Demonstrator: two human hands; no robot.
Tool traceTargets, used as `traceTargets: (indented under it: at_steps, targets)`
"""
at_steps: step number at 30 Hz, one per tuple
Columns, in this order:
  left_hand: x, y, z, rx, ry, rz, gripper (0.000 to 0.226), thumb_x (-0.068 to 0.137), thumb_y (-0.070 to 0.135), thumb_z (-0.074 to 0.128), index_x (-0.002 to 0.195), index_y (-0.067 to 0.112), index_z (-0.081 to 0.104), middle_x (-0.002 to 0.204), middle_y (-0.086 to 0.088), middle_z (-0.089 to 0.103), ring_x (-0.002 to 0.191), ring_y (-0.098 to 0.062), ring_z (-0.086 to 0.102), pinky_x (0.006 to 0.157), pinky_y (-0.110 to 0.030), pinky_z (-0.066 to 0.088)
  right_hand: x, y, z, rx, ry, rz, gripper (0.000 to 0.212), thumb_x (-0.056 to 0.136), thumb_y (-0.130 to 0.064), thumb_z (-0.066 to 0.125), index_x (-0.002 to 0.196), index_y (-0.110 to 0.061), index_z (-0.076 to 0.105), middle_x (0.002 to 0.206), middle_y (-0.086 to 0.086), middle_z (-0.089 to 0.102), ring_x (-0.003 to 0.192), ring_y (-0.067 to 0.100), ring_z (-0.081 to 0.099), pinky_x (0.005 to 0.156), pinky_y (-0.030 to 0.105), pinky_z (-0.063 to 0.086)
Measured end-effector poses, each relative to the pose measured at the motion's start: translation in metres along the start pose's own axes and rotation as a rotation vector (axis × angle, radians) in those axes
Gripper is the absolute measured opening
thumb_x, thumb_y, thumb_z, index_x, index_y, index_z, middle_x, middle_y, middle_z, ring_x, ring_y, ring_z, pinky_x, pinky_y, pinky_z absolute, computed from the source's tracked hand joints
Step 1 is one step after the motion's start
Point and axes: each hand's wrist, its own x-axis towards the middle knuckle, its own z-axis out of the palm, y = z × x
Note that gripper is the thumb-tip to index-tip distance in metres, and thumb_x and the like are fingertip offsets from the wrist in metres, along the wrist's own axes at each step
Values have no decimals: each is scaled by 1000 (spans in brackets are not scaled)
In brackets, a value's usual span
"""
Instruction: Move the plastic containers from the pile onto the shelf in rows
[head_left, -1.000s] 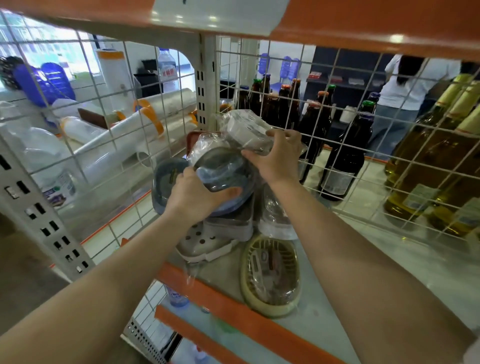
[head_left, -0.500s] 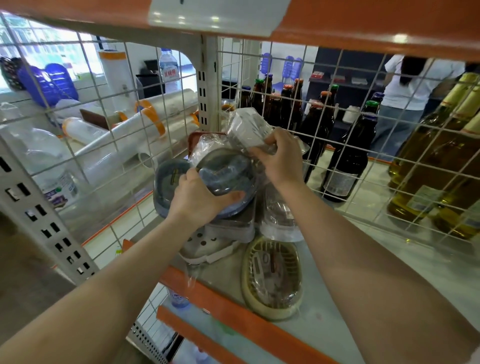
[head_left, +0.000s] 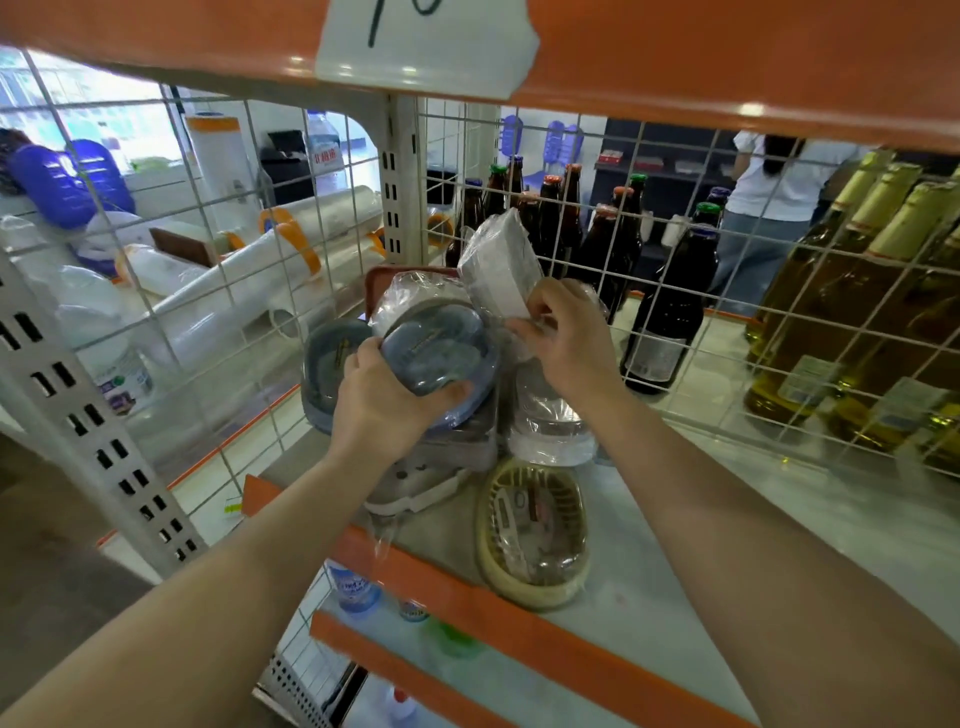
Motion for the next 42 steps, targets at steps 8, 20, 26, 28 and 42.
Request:
traceTargets:
  at_steps: [8,20,26,28,42]
  targets:
    - [-23,1,-7,-62,45,72,96,62,48,82,138,10,37,132,-6,45,119,-22,47,96,-33,44,-26,-17,-19,-17,2,-48,26,86,-15,68,81,-17,42,80,-7,39,70,10,39,59,15,32]
    - [-73,30,7,-86,-3,192,91,64,42,83,137,11,37,131,-6,43,118,-22,44,92,-31,42,-92,-11,-87,-60,63,135,28,86,-19,67,75,-11,43,67,-9,39,63,10,36,58,20,31]
    - [-121,64,39,-161,-112,281,87,64,41,83,134,13,41,126,-1,45,104,-9,43,85,-25,40,-144,-10,-147,-173,71,268,26,88,-19,65,76,-13,42,71,-4,43,68,16,43,64,32,41]
    - [-138,74,53,-198,-158,314,89,57,52,82,130,16,46,124,0,51,106,-13,52,87,-32,48,-168,-9,-172,-182,94,313,28,88,-20,65,75,-15,41,70,-4,44,68,18,45,63,31,41]
    - [-328,148,165,-224,-443,432,95,43,79,70,117,21,56,111,1,62,100,-15,63,83,-40,56,-375,-14,-357,-340,164,509,28,86,-19,67,76,-14,42,76,1,46,70,20,46,65,36,40]
